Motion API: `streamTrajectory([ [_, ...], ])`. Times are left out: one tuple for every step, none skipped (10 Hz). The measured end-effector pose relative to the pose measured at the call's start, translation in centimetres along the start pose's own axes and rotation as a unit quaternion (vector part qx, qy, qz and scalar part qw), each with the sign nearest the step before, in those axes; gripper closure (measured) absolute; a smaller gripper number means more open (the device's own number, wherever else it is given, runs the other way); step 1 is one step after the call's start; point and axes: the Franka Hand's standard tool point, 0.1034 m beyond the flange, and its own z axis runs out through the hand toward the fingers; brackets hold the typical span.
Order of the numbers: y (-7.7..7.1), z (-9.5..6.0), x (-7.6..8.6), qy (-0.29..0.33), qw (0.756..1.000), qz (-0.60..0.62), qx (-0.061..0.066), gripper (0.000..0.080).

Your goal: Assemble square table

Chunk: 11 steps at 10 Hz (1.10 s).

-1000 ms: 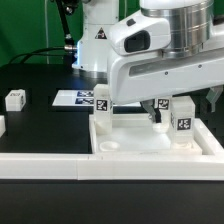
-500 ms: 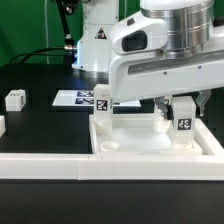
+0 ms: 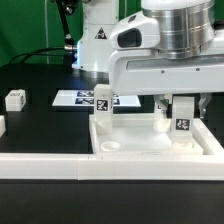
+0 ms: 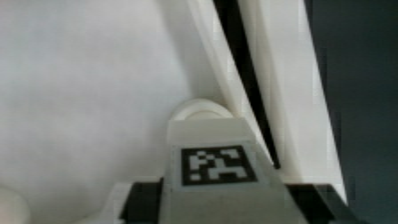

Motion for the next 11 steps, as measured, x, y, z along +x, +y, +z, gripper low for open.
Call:
streamTrajectory([
  [-0.3,0.1,-0.1,0.003,0.998,0.064,0.002,0.051],
  [-0.6,0.1,-0.2,0.003,0.989,0.147,0.007,0.0509],
  [-0.7,0.1,0.0,0.006,0.982,0.188,0.016,0.0509],
  [-1.0,0.1,0.2,0.01,0.972,0.232,0.024,0.0509],
  [-1.4,0.2,0.2,0.016,0.953,0.3,0.033,0.0509],
  [-1.5,0.2,0.0,0.02,0.937,0.347,0.035,0.0509],
  [-1.8,0.3,-0.2,0.02,0.923,0.382,0.035,0.0509],
  [-2.1,0.5,-0.5,0.019,0.917,0.396,0.034,0.0509],
  [-2.2,0.5,-0.6,0.017,0.906,0.421,0.036,0.0509],
  [-2.3,0.5,-0.6,0.015,0.902,0.43,0.037,0.0509],
  [-2.3,0.5,-0.6,0.015,0.908,0.417,0.037,0.0508],
])
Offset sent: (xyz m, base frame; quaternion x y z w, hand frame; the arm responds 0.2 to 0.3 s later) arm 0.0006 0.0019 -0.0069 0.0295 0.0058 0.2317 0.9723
